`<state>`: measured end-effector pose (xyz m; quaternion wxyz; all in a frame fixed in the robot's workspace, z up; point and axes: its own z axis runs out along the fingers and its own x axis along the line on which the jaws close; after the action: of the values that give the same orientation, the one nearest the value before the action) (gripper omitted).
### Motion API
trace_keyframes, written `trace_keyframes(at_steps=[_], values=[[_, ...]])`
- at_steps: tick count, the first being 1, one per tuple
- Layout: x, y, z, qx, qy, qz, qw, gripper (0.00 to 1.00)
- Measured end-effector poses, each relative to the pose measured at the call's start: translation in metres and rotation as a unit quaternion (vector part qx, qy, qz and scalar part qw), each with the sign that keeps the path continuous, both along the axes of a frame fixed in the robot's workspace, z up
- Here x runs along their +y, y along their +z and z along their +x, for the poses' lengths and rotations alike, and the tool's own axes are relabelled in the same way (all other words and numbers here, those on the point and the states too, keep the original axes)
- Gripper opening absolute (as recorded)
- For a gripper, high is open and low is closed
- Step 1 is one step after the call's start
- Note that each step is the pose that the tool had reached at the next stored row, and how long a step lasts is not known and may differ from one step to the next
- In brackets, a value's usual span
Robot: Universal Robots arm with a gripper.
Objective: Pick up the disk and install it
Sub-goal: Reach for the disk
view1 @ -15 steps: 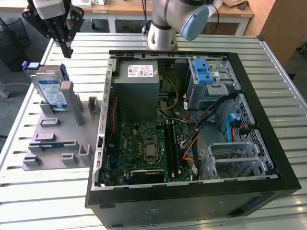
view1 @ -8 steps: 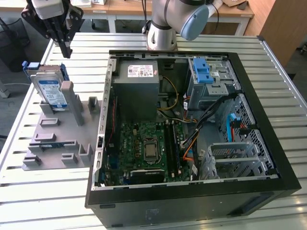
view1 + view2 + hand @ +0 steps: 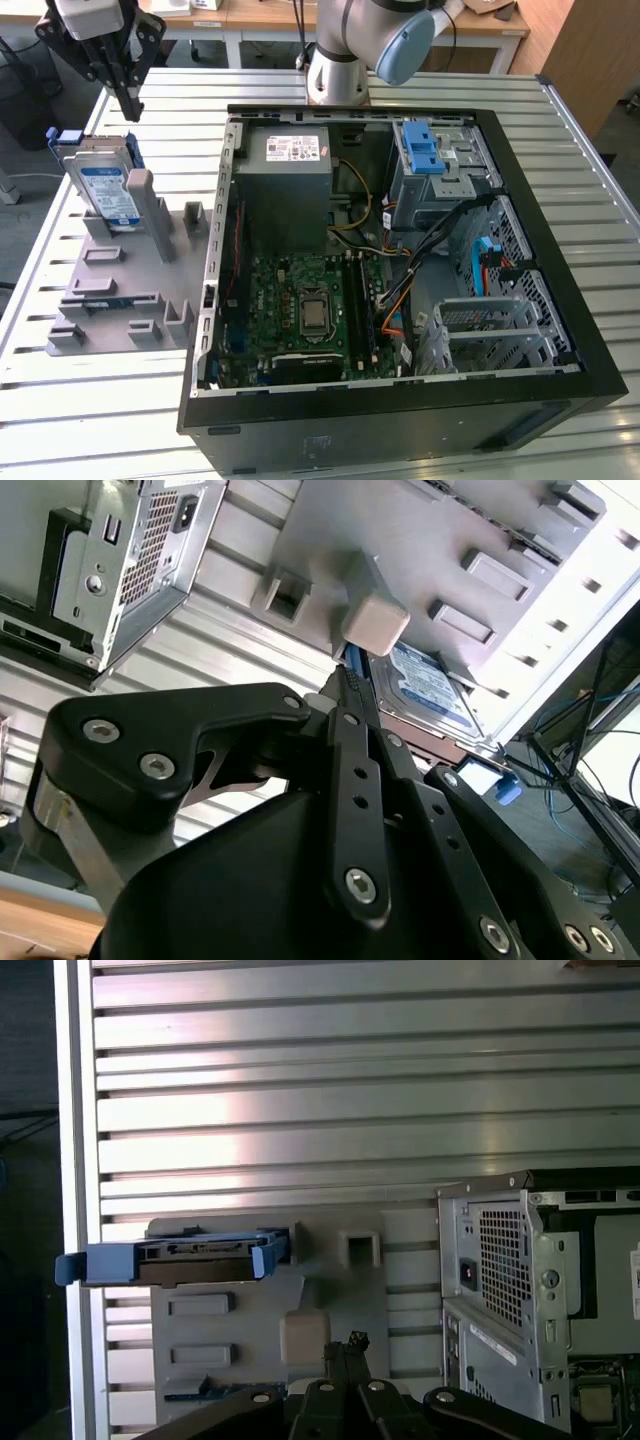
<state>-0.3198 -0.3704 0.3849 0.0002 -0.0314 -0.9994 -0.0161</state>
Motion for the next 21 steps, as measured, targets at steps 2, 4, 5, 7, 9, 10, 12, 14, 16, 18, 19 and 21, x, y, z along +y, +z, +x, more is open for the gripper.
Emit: trace_keyframes(at_steps=[2,4,5,7,9,10,12,14,16,18,19,21], values=[[0.0,-0.0001,-0.0009,0.0,0.011,0.0,0.9999,0.11],[0.0002,-0.0001,-0.0029,0.0,0.017,0.0,0.9999,0.11],[0.0009,-0.0002,-0.004,0.0,0.017,0.0,0.9999,0.11],[0.0026,-0.0002,-0.0077,0.0,0.017,0.0,0.9999,0.11],[0.0043,-0.0003,-0.0113,0.0,0.017,0.0,0.9999,0.11],[0.0049,-0.0003,-0.0132,0.0,0.017,0.0,0.9999,0.11],[0.0062,-0.0004,-0.0168,0.0,0.017,0.0,0.9999,0.11],[0.0075,-0.0006,-0.0203,-0.0001,0.017,0.0,0.9999,0.11],[0.0091,-0.0006,-0.0241,0.0,0.017,0.0,0.9999,0.11],[0.0104,-0.0007,-0.0279,0.0,0.017,0.0,0.9999,0.11],[0.0111,-0.0008,-0.0298,0.0,0.017,0.0,0.9999,0.11],[0.0124,-0.0009,-0.0334,0.0,0.017,0.0,0.9999,0.11]])
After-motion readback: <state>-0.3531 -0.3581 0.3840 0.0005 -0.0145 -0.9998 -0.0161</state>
